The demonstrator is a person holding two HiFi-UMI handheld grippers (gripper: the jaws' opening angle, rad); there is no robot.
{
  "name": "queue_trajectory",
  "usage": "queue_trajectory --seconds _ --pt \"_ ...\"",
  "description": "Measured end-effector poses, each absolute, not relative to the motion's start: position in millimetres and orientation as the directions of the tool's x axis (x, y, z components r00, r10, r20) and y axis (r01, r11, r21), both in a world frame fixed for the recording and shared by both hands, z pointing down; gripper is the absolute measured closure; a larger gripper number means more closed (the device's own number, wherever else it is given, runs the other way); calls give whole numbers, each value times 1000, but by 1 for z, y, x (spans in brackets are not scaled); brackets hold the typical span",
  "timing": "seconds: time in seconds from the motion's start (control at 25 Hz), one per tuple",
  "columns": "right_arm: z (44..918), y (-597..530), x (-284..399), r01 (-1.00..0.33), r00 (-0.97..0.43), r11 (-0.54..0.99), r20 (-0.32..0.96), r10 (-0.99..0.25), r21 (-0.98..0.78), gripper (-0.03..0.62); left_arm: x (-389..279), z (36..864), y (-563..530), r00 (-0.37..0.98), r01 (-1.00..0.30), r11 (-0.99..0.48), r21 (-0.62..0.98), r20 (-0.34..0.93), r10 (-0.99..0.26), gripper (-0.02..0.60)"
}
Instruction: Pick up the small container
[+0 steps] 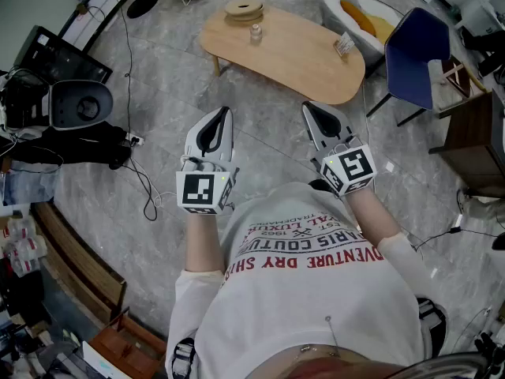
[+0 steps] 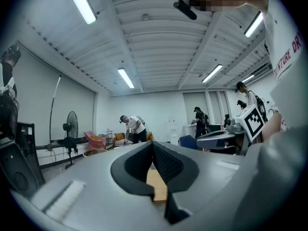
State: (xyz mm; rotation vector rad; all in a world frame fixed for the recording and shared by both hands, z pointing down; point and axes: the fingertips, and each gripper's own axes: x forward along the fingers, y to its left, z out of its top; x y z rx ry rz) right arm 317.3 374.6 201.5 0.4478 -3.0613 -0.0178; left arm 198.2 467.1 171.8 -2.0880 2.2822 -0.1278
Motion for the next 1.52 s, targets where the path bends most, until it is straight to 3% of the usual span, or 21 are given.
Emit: queue_trajectory --seconds 0.68,0.72,0.8,0.84,1.52 --pt "208 386 301 -279 -958 960 62 -278 -3 588 188 182 473 -58 -997 56 -53 22 -998 569" --pt "209 386 299 -279 -958 960 66 -278 -4 588 187 186 473 -52 -998 50 -46 27 -998 509" --pt "212 388 294 -275 -959 961 74 -275 -2 588 184 194 471 -46 -998 45 -33 43 -998 327" --pt "213 389 292 -273 -959 962 78 -272 -1 588 181 198 471 -48 -999 47 -27 51 -998 308" --pt "251 284 206 -214 -969 974 141 -202 -74 588 96 238 381 -127 -990 133 37 137 -982 299"
